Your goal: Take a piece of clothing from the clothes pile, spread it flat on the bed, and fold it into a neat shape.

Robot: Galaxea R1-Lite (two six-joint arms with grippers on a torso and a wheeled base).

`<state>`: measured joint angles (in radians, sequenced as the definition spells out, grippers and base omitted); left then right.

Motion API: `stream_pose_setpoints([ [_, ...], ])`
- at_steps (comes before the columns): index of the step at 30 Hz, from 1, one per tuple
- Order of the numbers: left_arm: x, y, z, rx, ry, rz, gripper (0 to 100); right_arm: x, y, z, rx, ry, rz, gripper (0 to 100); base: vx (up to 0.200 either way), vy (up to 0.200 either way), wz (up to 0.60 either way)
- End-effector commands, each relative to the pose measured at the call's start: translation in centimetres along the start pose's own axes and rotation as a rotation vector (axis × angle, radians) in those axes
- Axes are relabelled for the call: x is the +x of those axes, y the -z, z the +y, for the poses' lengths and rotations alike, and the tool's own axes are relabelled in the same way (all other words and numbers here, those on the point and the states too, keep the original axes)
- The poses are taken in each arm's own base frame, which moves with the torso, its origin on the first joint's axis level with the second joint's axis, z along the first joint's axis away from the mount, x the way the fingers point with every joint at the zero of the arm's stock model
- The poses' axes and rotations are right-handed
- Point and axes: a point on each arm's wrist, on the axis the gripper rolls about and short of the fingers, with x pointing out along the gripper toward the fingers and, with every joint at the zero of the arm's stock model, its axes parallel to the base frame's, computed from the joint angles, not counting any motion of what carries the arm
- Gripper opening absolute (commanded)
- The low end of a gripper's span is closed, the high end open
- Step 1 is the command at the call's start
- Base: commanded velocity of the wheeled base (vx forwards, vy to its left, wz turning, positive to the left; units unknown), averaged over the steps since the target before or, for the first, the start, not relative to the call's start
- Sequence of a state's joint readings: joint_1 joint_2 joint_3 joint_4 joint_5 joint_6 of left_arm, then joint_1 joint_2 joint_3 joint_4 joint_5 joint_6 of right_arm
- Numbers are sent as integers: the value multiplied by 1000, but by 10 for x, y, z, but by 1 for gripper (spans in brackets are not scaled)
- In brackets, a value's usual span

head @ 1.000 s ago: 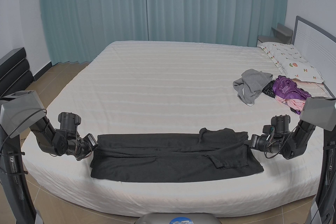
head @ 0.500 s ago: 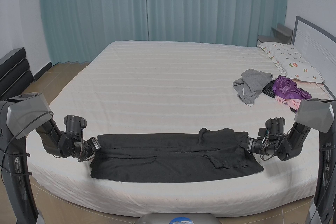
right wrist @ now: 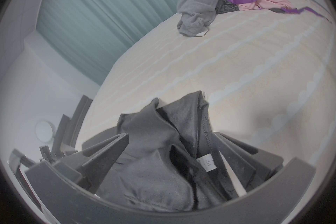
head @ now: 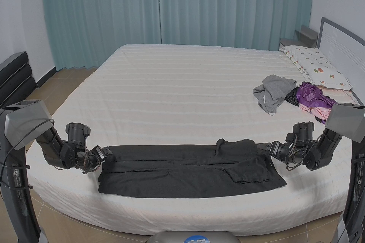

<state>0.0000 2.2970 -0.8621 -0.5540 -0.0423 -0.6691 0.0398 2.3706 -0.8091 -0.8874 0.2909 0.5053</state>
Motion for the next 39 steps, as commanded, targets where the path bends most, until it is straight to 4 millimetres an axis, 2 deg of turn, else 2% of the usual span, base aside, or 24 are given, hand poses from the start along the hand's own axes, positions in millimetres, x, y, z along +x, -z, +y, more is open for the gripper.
stream_pose_setpoints([
  [1,-9,-10,-5,-44,65,-17,100,-3,-8,6,70,-20,-29,100,0,0,0],
  [6,6,-13,-9,-53,90,-15,100,2,-4,3,184,-17,-31,100,0,0,0],
  [9,14,-14,-10,-43,91,-16,100,2,-5,3,203,-18,-36,100,0,0,0],
  [12,18,-17,-20,-28,115,-28,100,2,-4,2,216,-15,-33,100,0,0,0],
  [17,41,-10,-17,99,91,-20,100,1,-2,2,220,-12,-28,100,0,0,0],
  [18,41,-8,-17,107,90,-13,0,1,-2,1,222,-11,-27,100,0,0,0],
  [24,40,-8,-18,107,89,-14,0,0,0,0,225,-3,-22,100,0,0,0],
  [32,29,-21,-22,11,99,-66,0,-1,0,0,228,-2,-23,100,0,0,0],
  [39,27,-20,-22,12,98,-63,0,-1,0,-1,228,-2,-22,100,0,0,0],
])
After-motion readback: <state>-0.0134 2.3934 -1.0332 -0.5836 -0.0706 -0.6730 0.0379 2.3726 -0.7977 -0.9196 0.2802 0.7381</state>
